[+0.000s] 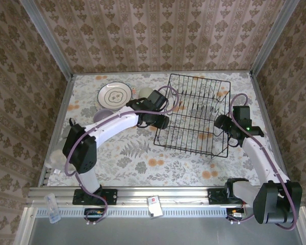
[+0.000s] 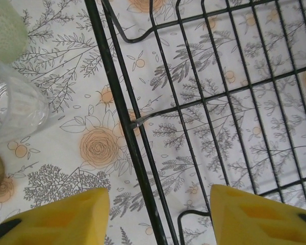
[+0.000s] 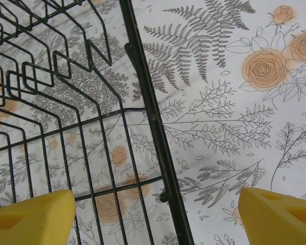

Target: Unload the mixed dishes from the dish rack

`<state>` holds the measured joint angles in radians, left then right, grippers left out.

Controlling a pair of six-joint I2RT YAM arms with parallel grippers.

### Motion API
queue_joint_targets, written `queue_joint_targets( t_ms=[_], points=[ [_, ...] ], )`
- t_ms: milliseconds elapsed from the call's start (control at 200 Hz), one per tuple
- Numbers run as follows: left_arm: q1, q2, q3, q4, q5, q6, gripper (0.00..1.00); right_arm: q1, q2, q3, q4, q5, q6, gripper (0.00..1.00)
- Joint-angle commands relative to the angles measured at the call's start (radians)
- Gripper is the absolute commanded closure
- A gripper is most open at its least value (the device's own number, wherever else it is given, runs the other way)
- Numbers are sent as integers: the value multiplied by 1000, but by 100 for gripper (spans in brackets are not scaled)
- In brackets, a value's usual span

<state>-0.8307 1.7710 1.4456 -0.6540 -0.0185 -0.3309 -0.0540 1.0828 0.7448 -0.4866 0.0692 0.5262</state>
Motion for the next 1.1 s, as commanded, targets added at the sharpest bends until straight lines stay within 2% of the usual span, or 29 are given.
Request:
queue_joint_targets(
  t_ms=[0, 150, 305, 465, 580, 765, 1095],
  points=[
    [5, 21, -3, 6, 16, -25, 56, -10, 13, -12, 29, 26, -4, 18],
    [9, 26, -23, 27, 43, -51, 74, -12, 41, -11, 54, 21, -7, 27],
    [9, 16, -50, 49, 47, -84, 82, -12, 58, -19, 95, -4, -16, 46],
    [10, 25, -72, 73, 67, -118, 100, -11, 112, 8, 117, -34, -24, 64],
    [11, 31, -91, 104, 92, -150, 100, -9, 158, 28, 140, -61, -20, 74],
    [10, 15, -137, 158, 105, -208, 100, -9, 243, 88, 166, -73, -28, 84],
    [-3, 7, -182, 219, 108, -283, 100, 5, 405, 208, 204, -118, -25, 88]
  ],
)
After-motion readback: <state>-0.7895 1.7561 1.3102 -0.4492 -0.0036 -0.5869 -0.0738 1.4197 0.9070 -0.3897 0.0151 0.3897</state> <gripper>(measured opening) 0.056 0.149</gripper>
